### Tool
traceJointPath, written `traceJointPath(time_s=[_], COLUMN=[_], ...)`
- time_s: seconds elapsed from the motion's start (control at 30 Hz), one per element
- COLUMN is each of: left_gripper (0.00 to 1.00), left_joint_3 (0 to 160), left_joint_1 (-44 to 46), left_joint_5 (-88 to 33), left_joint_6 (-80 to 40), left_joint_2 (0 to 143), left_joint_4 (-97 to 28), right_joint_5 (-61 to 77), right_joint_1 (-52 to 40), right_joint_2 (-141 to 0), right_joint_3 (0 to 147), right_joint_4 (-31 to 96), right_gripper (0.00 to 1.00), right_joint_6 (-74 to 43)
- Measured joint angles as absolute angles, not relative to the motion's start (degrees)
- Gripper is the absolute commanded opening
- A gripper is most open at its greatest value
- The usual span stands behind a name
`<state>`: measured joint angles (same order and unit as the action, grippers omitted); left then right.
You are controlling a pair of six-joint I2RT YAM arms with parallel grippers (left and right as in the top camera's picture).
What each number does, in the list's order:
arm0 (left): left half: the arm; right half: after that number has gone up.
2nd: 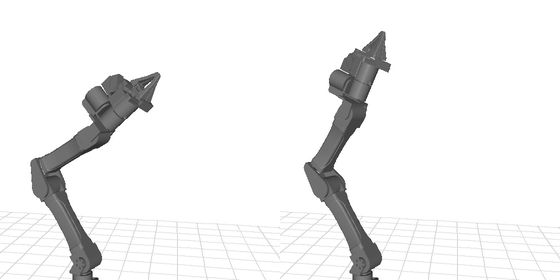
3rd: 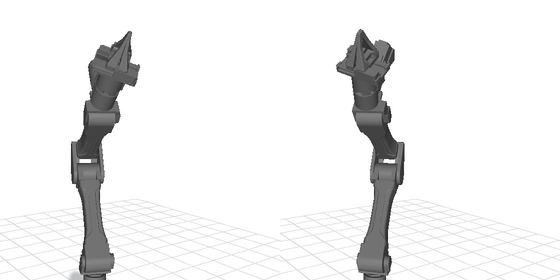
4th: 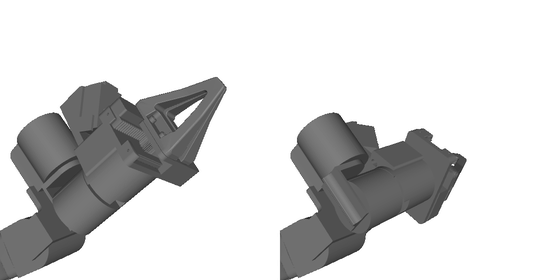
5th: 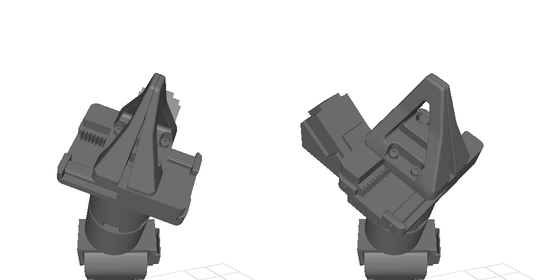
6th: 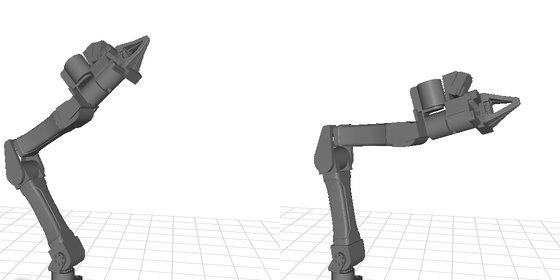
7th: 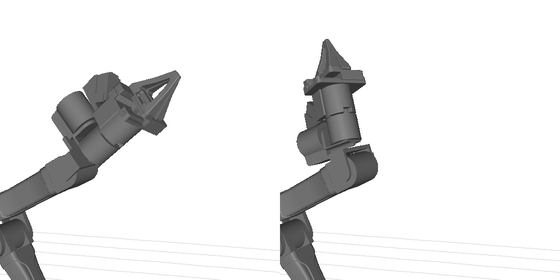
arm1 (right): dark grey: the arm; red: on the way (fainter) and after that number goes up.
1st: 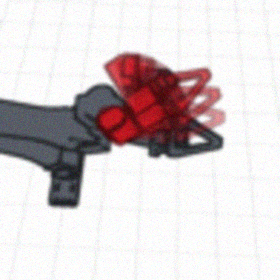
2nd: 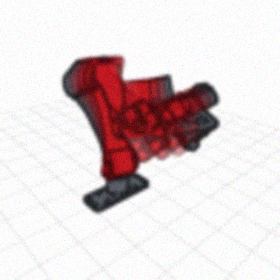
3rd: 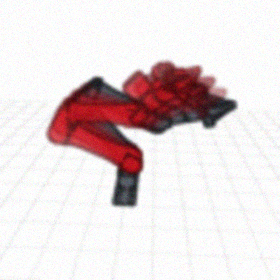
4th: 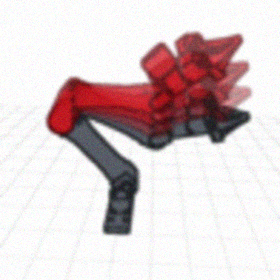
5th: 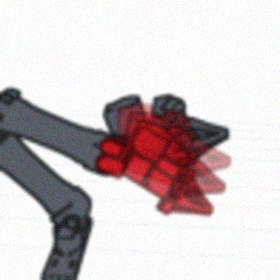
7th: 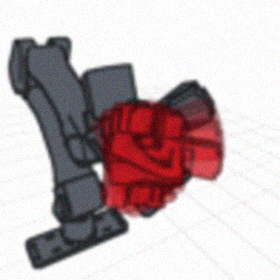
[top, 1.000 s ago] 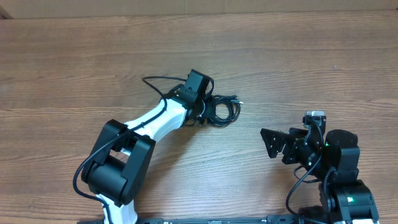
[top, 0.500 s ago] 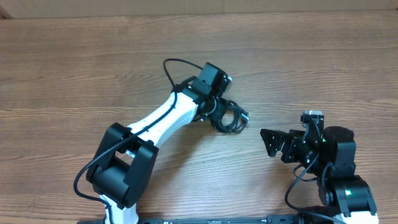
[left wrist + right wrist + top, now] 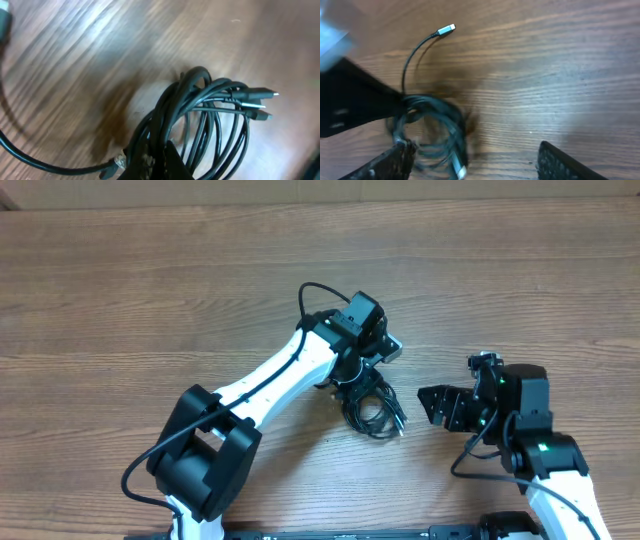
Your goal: Untangle cables
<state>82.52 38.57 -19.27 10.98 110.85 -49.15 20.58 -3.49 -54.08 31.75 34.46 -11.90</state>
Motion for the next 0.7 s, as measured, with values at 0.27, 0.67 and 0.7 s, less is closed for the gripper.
traceJointPath(time_s=[0.27,0.67,0.7], left_gripper=[0.04,0.04,0.04], left_joint_3=[84.8,84.8,84.8], left_joint_1=[37.3,37.4,37.4], left_joint_5=[-29.5,-33.7,-34.0], left_joint_6=[16.5,18.0,18.0], left_joint_2=[110.8,110.8,110.8], left_joint_4=[-50.7,-50.9,-50.9], right_joint_5=[28.8,39.0,39.2], right_joint_1=[-3.5,-3.5,-3.5], right_joint_2=[-60.8,-61.4,-61.4], right_joint_3=[31.7,31.8,31.8], right_joint_4=[34.5,33.1,33.1], right_gripper=[0.69,0.32,0.31], right_joint_6=[-7.4,-2.8,-2.7])
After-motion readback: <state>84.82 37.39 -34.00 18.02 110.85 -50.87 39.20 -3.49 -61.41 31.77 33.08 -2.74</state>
